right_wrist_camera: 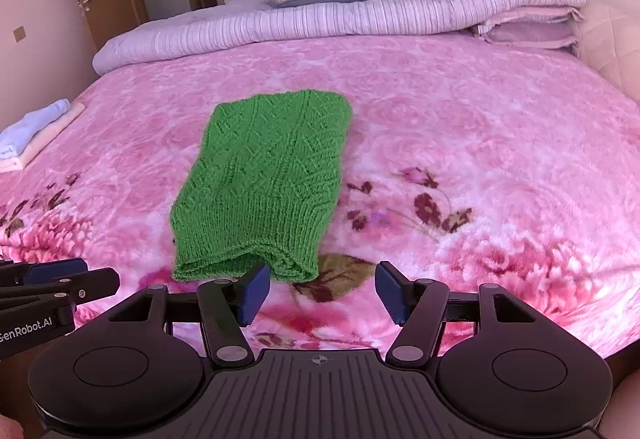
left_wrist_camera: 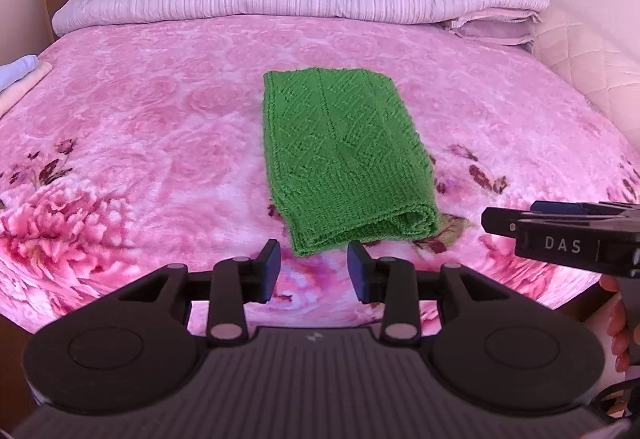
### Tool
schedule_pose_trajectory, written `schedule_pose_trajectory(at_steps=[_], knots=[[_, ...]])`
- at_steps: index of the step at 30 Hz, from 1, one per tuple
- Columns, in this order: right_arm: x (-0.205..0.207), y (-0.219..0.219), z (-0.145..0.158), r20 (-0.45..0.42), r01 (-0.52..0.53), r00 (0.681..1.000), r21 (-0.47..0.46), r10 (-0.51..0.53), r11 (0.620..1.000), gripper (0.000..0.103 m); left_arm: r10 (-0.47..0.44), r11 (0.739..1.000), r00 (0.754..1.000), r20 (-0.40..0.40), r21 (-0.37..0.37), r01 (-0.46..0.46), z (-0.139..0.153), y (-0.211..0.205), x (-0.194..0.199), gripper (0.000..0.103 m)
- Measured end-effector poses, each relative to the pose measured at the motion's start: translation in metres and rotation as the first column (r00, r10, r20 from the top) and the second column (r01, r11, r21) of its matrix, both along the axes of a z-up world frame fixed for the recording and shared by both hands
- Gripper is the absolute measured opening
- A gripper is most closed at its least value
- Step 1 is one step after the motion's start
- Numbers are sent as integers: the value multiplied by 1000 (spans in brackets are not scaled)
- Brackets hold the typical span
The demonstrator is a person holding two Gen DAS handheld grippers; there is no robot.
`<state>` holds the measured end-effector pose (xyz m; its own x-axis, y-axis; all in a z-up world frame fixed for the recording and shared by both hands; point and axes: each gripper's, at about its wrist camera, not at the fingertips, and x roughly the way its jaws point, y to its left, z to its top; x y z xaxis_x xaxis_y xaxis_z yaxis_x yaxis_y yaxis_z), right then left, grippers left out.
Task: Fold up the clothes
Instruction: 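Lower both open grippers toward the end of the folded vest, then grasp the end of the green vest strip with both grippers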
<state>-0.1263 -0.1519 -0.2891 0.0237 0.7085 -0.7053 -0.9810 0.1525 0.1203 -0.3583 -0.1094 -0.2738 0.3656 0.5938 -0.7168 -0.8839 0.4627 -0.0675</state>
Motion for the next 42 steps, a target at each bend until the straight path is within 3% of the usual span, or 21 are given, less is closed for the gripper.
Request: schedule_pose_trajectory(at_steps=[6, 10, 17, 21, 24, 28, 29, 30, 33, 34, 35, 38, 42], knots=[[2, 0, 3, 7, -2, 1000, 13, 2, 1000, 62, -6, 999, 996, 90, -33, 9, 2, 6, -6, 33], [14, 1, -5, -92, 1, 996, 49, 4, 999, 62, 39, 992, 973, 229, -129, -9, -9, 21, -26, 33], [51, 7, -31, -379, 60, 925, 84, -23, 995, 62, 219, 934, 874, 433, -352, -59, -55, 67, -55, 30], [57, 22, -42, -431, 66, 902, 77, -26, 995, 62, 298, 902, 822, 485, -424, -77, -77, 97, -51, 30], [57, 36, -49, -459, 65, 888, 72, -25, 995, 62, 345, 875, 805, 482, -475, -91, -95, 118, -46, 30], [54, 53, -57, -452, 54, 892, 65, -19, 996, 62, 387, 846, 769, 509, -528, -76, -112, 132, -44, 23], [53, 57, -59, -448, 50, 894, 64, -16, 997, 62, 379, 849, 769, 515, -525, -67, -113, 133, -44, 19], [52, 60, -61, -442, 49, 897, 60, -17, 997, 62, 371, 851, 769, 521, -521, -57, -114, 135, -44, 6], [53, 68, -70, -433, 53, 901, 41, -30, 998, 61, 354, 865, 760, 545, -500, -44, -111, 134, -49, 4], [52, 70, -72, -431, 48, 902, 43, -25, 998, 39, 339, 879, 763, 550, -475, -48, -105, 131, -52, 4], [50, 70, -71, -423, 36, 906, 50, -12, 998, 27, 321, 895, 770, 551, -442, -57, -99, 127, -55, 3], [40, 71, -67, -370, -7, 929, 63, 30, 998, 26, 269, 928, 813, 517, -365, -75, -90, 117, -59, 3], [32, 74, -75, -310, -53, 949, 33, 61, 998, 25, 302, 899, 828, 472, -430, -83, -120, 114, -50, 5]])
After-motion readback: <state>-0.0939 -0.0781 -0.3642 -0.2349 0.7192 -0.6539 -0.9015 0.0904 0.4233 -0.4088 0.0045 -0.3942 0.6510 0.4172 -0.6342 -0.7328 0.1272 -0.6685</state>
